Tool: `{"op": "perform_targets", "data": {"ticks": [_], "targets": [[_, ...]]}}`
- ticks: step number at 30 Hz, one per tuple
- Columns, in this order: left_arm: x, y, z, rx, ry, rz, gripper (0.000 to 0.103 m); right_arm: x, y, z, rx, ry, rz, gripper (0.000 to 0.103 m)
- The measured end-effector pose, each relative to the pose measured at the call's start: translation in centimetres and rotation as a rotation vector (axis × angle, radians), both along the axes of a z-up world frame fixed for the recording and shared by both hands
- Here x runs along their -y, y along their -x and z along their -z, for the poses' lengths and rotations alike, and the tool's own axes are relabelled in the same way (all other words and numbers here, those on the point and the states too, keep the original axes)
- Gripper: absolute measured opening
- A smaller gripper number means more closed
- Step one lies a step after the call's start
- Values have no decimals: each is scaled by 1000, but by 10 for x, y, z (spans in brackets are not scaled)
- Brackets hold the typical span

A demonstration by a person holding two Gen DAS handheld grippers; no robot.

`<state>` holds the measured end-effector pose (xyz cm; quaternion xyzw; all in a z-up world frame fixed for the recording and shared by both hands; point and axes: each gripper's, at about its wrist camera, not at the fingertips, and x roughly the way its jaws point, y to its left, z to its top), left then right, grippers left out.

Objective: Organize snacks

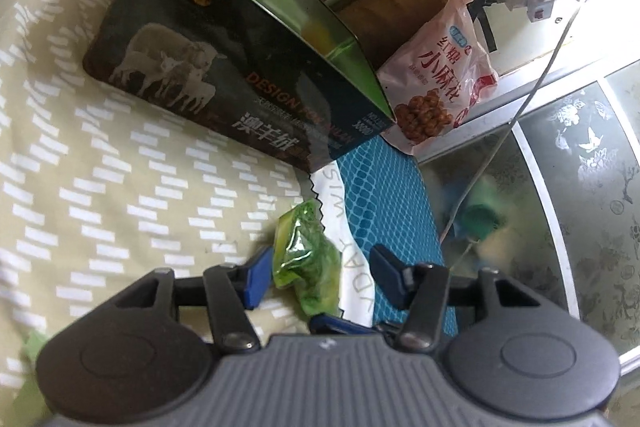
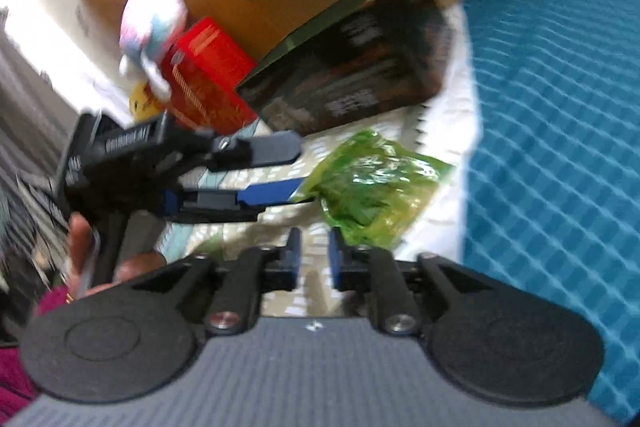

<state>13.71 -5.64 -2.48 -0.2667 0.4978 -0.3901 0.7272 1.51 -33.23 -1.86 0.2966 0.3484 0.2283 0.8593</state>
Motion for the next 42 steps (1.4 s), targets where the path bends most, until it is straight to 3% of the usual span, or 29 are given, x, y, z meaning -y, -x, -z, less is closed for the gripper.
{"op": "perform_targets", "data": {"ticks": [1,3,6,8,9,10,12,18,20,21,22,23,25,31,37,41,42], "targets": [[2,0,1,1,-1,-1,53,8,3,2,-9,-31,23,43],[2,0,1,0,-3,-8,53,21,6,5,-21,-79,69,43],[0,-2,3,-12,7,-16,53,26,7,-1,3,-36,115,45],[0,0,-1,-3,23,-16,53,25,6,-11,60,37,128,45],[0,2,-4,11,28,-12,53,23,4,-17,102,91,123,51],[1,3,-6,25,27,-9,53,20,1,-21,149,149,111,64],[4,6,-11,52,16,-5,53,12,-6,-22,200,253,65,81],[15,1,-18,71,-1,3,53,-24,-21,-16,275,503,-179,90],[23,-1,-23,91,0,19,53,-29,-31,-9,243,551,-188,90],[27,0,-27,104,2,30,53,-29,-32,-10,251,557,-181,72],[31,1,-30,120,-1,39,53,-29,-33,-11,256,570,-168,42],[35,2,-32,132,-3,50,54,-30,-35,-12,253,598,-130,25],[40,5,-38,170,-9,53,55,-18,-38,-14,237,527,-99,9],[36,10,-50,194,17,75,55,-28,-34,-52,380,473,-56,8],[26,-8,-89,293,27,9,56,-41,-87,-83,455,541,-27,8],[28,-33,-108,355,-7,-56,59,-54,-125,-76,488,772,5,11],[29,-39,-108,357,-20,-71,59,-57,-133,-72,484,840,3,24]]}}
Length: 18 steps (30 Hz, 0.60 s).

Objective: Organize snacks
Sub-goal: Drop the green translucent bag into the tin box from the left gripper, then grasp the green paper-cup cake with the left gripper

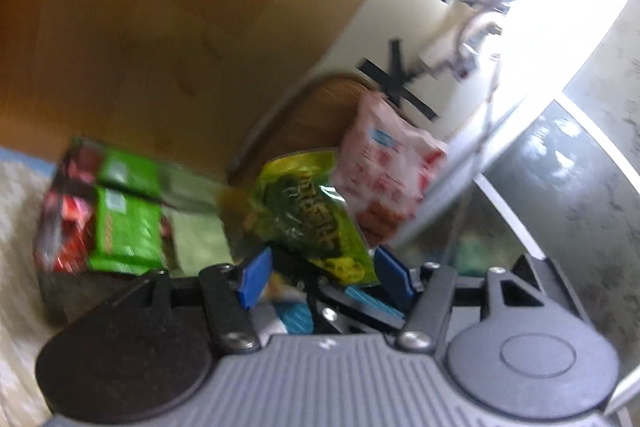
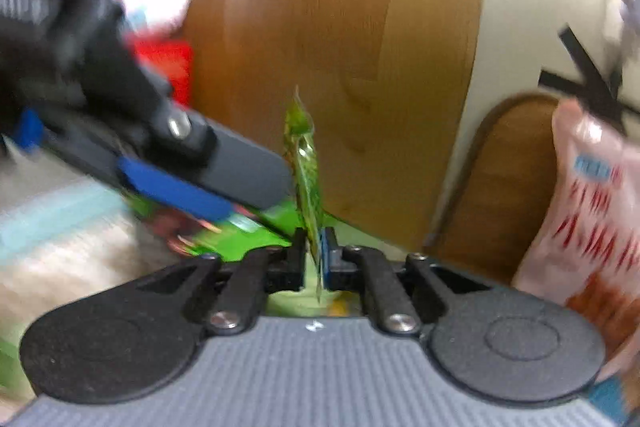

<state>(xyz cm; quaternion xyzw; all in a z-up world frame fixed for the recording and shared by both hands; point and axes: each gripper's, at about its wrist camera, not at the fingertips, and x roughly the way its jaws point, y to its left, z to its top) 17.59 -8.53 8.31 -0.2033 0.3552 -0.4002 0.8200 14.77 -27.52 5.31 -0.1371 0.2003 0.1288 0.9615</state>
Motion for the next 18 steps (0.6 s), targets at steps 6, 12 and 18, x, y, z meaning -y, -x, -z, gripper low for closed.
{"op": "perform_targets", "data": {"ticks": [6,12,18], "targets": [[-21,0,16,-35,9,-48,59,12,24,8,42,-68,-1,58],[-69,25,30,-48,-5,-114,59,18,76,22,-13,-277,-38,58],[-122,67,42,-58,-35,-191,70,3,109,43,-208,-467,-134,59]]}}
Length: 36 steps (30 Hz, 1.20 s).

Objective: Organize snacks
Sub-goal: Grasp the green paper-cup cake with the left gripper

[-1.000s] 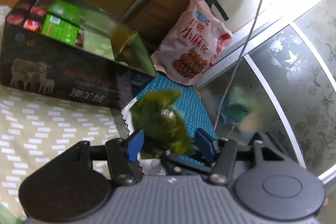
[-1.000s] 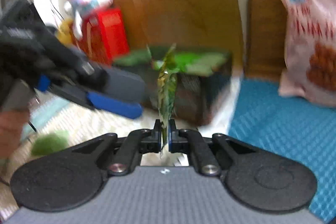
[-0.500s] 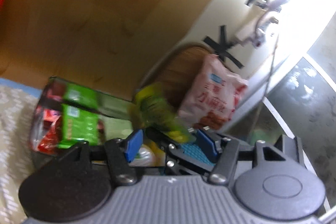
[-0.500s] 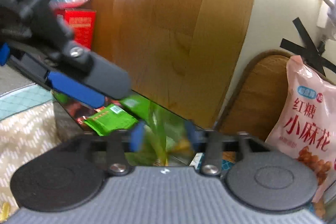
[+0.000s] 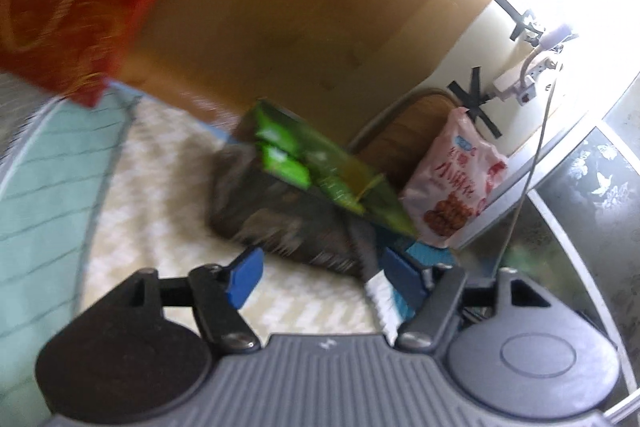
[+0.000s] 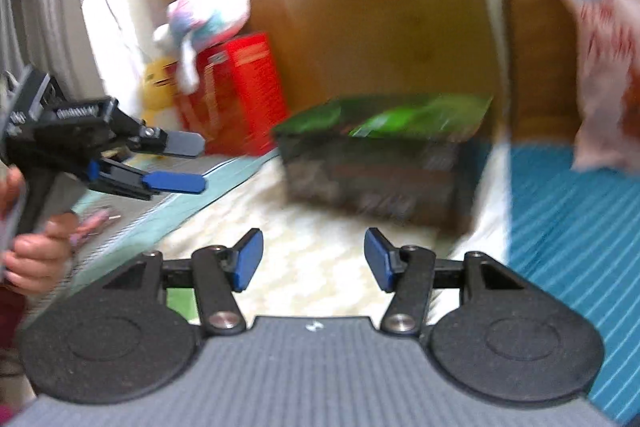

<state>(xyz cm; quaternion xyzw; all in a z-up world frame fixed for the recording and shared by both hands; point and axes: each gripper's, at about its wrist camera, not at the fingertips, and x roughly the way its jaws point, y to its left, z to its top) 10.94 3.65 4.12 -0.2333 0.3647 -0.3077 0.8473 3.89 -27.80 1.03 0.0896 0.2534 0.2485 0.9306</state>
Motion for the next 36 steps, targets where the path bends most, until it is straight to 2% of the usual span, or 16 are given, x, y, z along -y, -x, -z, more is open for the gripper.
{"op": "perform_targets", "data": {"ticks": [3,5,12,17,20,22,23,24,26,29,32,36], "targets": [[-16,19,6,-9,-25,-18,70,-10,11,7,-81,-95,-59,59],[-25,33,9,-7,-44,-27,70,-20,14,9,-120,-113,-94,59],[-57,77,21,-46,-34,-65,70,-67,3,-3,-143,-24,-250,59],[-82,102,34,-123,84,-81,70,-90,-6,4,-192,60,-339,59],[-86,112,48,-169,139,-81,70,-102,-10,8,-197,114,-388,67],[-83,111,55,-192,151,-82,79,-112,-10,9,-196,163,-418,72],[-81,109,59,-205,149,-88,79,-114,-6,11,-189,191,-431,74],[-79,108,61,-206,152,-89,79,-117,-3,11,-175,212,-443,79],[-74,101,61,-198,160,-81,79,-125,4,12,-142,274,-465,82],[-64,90,60,-188,146,-74,79,-133,14,16,-73,344,-449,80],[-52,77,57,-167,118,-64,79,-129,20,20,-17,385,-383,76],[-39,58,58,-167,106,-47,79,-111,12,20,-16,344,-266,70]]}}
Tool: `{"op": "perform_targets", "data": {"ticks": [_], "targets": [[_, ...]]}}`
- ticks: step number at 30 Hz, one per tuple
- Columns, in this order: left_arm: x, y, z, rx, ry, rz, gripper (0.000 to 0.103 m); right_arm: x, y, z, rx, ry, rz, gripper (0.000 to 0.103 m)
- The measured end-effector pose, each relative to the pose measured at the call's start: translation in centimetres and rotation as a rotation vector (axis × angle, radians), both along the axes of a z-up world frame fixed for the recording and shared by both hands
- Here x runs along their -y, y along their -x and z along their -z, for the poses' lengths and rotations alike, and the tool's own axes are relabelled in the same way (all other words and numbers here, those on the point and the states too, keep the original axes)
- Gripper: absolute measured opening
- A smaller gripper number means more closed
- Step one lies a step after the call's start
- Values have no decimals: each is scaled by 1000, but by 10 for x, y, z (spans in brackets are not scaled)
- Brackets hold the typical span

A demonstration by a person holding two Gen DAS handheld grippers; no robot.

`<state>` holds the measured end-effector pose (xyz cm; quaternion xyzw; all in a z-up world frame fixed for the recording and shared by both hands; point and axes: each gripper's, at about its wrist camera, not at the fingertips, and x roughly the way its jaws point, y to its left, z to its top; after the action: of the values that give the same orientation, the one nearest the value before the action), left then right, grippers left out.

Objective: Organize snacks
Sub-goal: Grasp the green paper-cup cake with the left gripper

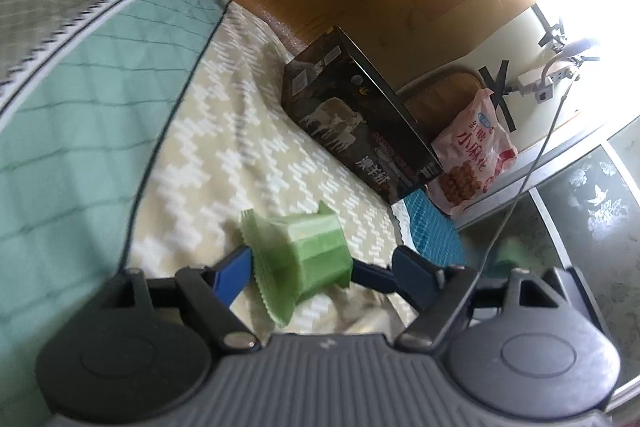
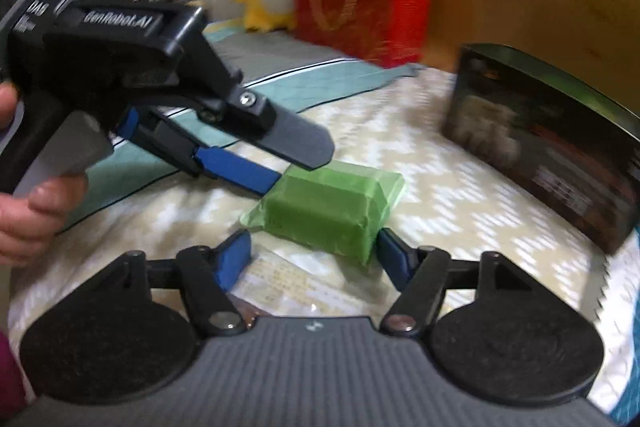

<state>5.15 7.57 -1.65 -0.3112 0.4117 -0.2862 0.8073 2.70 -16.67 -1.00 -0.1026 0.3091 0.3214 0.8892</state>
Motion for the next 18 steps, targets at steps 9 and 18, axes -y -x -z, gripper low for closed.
{"op": "perform_targets", "data": {"ticks": [9,18], "targets": [[33,-25,-1,21,-35,44,79,15,-7,-1,-9,-36,103,76],[30,-25,0,14,-27,51,77,28,-21,-11,-49,-52,96,77]]}}
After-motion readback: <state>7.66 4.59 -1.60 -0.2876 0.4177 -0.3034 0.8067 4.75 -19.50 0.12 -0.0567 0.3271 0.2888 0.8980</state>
